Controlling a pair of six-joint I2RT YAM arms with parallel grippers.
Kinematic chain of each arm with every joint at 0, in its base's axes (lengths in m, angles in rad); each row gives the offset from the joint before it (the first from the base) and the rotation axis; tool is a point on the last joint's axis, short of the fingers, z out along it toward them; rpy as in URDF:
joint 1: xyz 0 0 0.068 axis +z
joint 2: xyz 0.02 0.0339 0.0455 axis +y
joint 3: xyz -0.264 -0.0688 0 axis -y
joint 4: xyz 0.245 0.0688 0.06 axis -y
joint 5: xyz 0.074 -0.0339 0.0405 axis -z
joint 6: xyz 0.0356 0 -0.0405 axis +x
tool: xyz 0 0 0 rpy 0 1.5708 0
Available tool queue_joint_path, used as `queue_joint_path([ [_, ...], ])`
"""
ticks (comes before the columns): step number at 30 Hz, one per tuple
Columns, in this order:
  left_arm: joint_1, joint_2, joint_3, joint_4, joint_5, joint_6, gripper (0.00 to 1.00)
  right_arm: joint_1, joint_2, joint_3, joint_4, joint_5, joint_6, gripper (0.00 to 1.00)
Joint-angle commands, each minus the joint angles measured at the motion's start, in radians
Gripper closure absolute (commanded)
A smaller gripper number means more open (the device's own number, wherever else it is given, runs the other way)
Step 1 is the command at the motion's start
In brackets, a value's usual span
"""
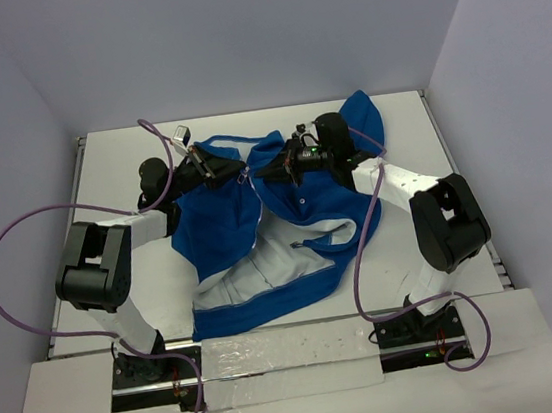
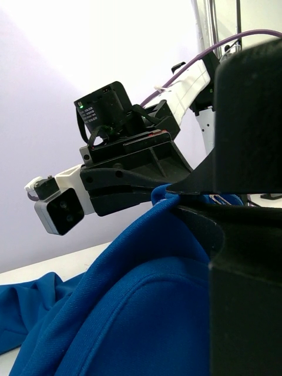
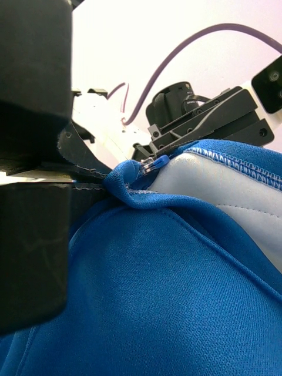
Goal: Zip up the jacket
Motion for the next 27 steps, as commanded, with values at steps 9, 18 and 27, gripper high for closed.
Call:
queue_joint_path([
  [9,-0.005,-0.038,0.016,0.072,0.004,0.010,1.00,0.012,-0.021,0.006,0.006,-0.031,-0.023,1.00],
  [18,-0.005,-0.039,0.021,0.066,0.000,0.012,1.00,0.013,-0.019,0.007,0.009,-0.032,-0.022,1.00],
  [27,-0.005,-0.027,0.017,0.098,-0.003,-0.011,1.00,0.013,-0.021,-0.002,0.007,-0.037,-0.024,1.00],
])
